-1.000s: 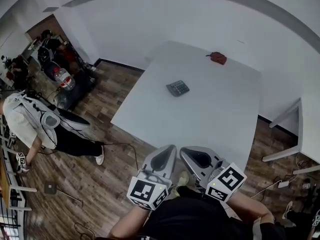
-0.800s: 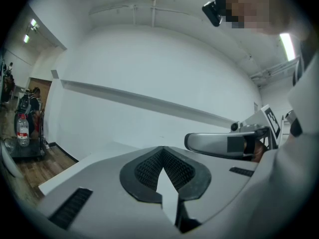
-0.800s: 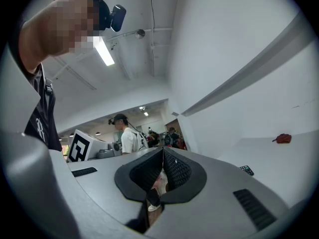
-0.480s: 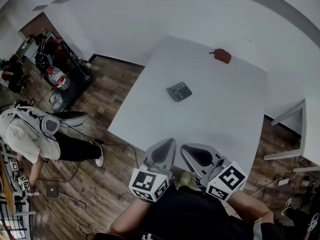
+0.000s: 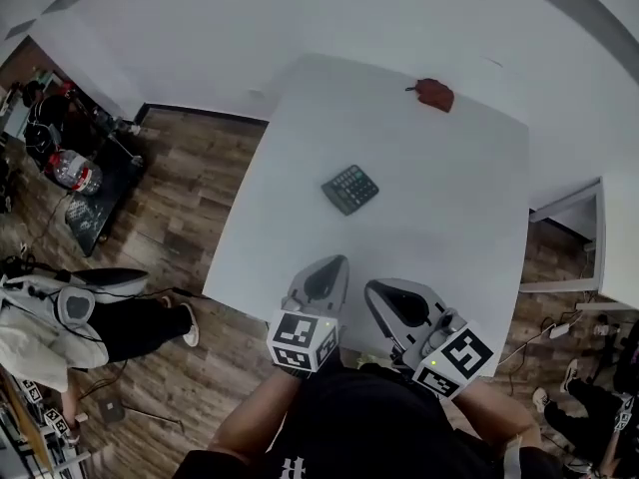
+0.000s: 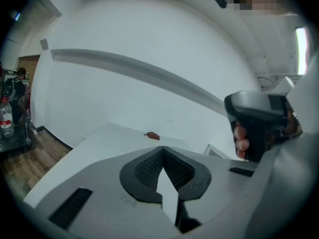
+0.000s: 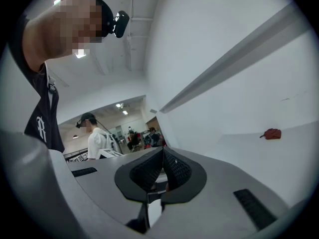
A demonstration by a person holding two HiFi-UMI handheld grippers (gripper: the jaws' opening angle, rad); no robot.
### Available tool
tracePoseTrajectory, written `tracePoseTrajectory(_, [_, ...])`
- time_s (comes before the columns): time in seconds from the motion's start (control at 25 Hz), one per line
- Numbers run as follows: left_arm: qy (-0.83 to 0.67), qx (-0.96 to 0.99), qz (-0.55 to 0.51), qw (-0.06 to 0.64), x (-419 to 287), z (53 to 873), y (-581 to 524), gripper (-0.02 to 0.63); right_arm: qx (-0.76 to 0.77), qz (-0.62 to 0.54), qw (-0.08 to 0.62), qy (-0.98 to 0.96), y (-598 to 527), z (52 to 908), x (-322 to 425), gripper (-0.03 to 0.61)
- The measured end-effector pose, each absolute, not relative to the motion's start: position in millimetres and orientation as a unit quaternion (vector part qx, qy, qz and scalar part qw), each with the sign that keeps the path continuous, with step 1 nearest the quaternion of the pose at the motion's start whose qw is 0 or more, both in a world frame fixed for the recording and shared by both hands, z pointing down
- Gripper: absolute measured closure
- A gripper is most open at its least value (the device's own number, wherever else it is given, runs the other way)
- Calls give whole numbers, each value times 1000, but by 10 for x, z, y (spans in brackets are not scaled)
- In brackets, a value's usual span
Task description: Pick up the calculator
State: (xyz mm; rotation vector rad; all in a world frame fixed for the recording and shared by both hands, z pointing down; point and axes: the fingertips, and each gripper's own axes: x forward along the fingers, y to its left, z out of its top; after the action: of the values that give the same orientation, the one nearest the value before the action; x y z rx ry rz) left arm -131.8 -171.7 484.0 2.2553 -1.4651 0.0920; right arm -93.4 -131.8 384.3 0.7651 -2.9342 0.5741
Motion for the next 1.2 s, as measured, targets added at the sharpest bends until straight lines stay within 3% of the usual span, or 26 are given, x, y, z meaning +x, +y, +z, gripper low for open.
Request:
tracePoseTrajectory(0.36, [-513, 799, 79, 302, -1603, 6063, -2445, 607, 304, 227, 71, -922, -1715, 4230, -1122, 565])
tracePoseTrajectory(0.72, [-505, 730, 57, 456, -1709, 6937, -2965, 604, 352, 236, 68, -903, -2100, 4342, -1012, 565])
tracePoseTrajectory(0.76, [-504, 719, 48, 476, -1720, 7003, -3001, 597, 355, 237, 68, -902, -2134, 4350, -1002, 565])
tracePoseTrajectory(0.88, [-496, 683, 10, 536, -1742, 7169, -3069, 491, 365, 241, 67, -897, -2206, 4370, -992, 565])
tracePoseTrajectory(1.2, [-479, 629, -37, 611, -1710, 7487, -3218, 483, 386, 258, 83, -882, -2273, 4435, -939, 565])
